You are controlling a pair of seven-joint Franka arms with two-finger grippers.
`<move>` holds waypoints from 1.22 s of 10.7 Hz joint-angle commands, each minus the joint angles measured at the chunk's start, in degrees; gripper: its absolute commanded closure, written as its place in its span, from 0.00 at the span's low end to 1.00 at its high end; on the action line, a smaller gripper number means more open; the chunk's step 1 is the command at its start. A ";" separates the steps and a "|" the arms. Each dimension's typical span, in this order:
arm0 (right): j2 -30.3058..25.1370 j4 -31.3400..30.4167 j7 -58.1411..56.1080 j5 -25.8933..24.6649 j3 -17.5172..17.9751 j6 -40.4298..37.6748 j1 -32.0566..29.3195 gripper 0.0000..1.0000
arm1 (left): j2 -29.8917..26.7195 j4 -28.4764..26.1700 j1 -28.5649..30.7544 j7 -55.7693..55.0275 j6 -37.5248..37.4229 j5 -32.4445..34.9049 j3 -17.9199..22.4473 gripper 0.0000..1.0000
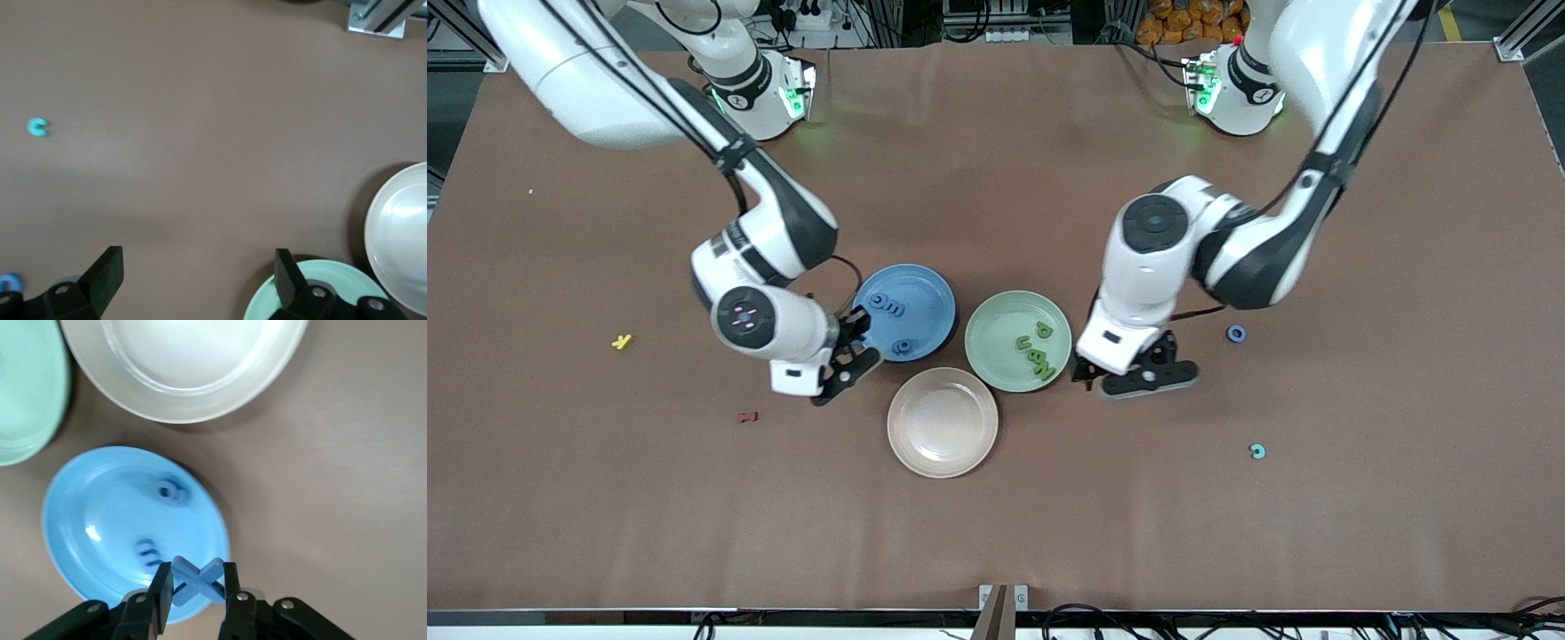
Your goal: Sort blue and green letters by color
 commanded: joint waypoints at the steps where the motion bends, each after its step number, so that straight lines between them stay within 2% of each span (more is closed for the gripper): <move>1: -1.29 -1.24 10.67 0.67 -0.09 -0.36 4.58 1.00 | -9.09 -1.42 7.27 16.84 -7.17 -8.20 -0.37 0.00; 2: -1.37 -1.15 13.75 0.67 -0.09 -0.27 6.16 1.00 | -11.81 -1.42 10.09 20.73 -9.62 -10.57 -0.37 0.00; 3: -1.37 -0.98 16.39 0.67 -0.09 -0.27 7.05 0.78 | -14.10 -1.42 12.81 24.07 -12.52 -12.60 -0.45 0.00; 4: -1.29 -0.97 18.59 0.67 -0.09 -0.27 7.23 0.36 | -16.30 -1.42 15.01 27.50 -14.73 -14.10 -0.45 0.00; 5: -1.46 -0.97 18.88 0.67 -0.09 -0.53 6.89 0.00 | -18.33 -1.42 16.69 30.58 -17.18 -14.98 -0.37 0.00; 8: -2.60 0.25 18.00 0.59 -0.09 -4.13 6.71 0.00 | -22.38 -1.42 21.52 38.84 -22.47 -18.04 -0.28 0.00; 9: -3.21 0.34 18.00 0.59 -0.09 -4.31 6.01 0.00 | -24.48 -1.50 21.19 41.66 -23.53 -19.46 1.03 0.00; 11: -4.96 1.22 17.65 0.59 -0.17 -4.32 3.73 0.00 | -27.47 -1.50 14.29 43.44 -26.08 -22.09 12.14 0.00; 12: -7.06 1.14 17.48 0.59 -0.79 -4.32 2.59 0.00 | -28.27 -1.42 13.55 45.27 -28.09 -22.28 14.64 0.00; 13: -9.17 1.13 15.56 0.59 -3.14 -4.58 2.49 0.00 | -29.15 -1.33 13.72 48.86 -28.72 -23.94 16.23 0.00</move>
